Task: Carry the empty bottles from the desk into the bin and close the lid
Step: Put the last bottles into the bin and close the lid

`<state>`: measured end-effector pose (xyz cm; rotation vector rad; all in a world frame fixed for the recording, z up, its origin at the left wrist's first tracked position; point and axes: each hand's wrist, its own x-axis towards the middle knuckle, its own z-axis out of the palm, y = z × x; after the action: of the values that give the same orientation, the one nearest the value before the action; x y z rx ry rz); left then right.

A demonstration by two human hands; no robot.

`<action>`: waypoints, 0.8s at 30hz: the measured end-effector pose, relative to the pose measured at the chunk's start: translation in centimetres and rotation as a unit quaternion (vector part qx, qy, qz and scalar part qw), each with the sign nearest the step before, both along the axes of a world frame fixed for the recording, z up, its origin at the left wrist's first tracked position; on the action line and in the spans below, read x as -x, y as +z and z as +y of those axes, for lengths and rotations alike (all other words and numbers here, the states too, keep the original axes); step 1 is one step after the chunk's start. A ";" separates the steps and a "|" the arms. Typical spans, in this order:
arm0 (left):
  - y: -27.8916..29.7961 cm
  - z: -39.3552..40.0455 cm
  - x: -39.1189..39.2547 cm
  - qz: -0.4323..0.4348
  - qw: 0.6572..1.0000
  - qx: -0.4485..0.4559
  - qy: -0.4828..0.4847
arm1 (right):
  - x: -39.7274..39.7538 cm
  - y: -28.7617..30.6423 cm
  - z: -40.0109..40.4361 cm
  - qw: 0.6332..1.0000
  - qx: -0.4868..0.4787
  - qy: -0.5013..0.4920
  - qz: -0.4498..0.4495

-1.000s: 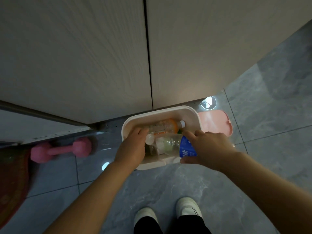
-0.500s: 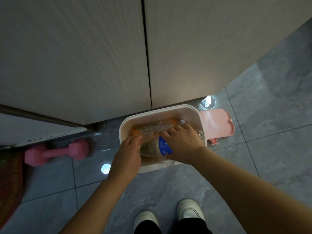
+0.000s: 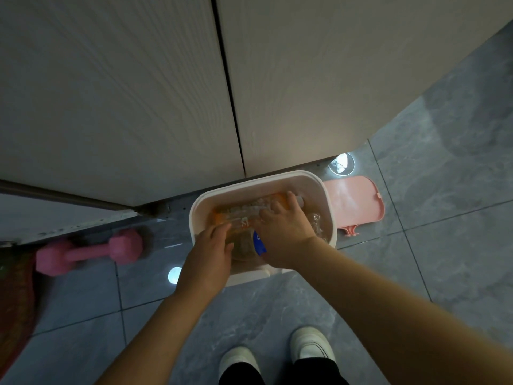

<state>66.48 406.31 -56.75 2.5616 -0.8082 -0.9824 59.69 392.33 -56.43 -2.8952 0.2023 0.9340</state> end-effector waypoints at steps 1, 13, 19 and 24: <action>0.0 0.0 0.1 0.000 1.000 -0.002 0.003 | 0.1 0.0 -0.1 1.000 0.000 -0.008 0.013; 0.3 0.6 1.5 0.011 0.999 0.023 0.026 | 2.0 0.2 -1.8 0.989 -0.094 -0.083 -0.077; 1.2 1.7 1.8 -0.035 0.997 0.042 0.046 | 6.7 2.3 -3.2 0.919 -0.132 -0.264 -0.261; 1.5 2.5 0.7 -0.105 0.984 0.040 0.139 | 11.3 -0.8 -5.1 0.864 -0.081 -0.419 -0.266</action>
<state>65.75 408.83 -55.27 2.6443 -0.5054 -0.5912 48.37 387.18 -57.23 -2.3534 1.1295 -0.0051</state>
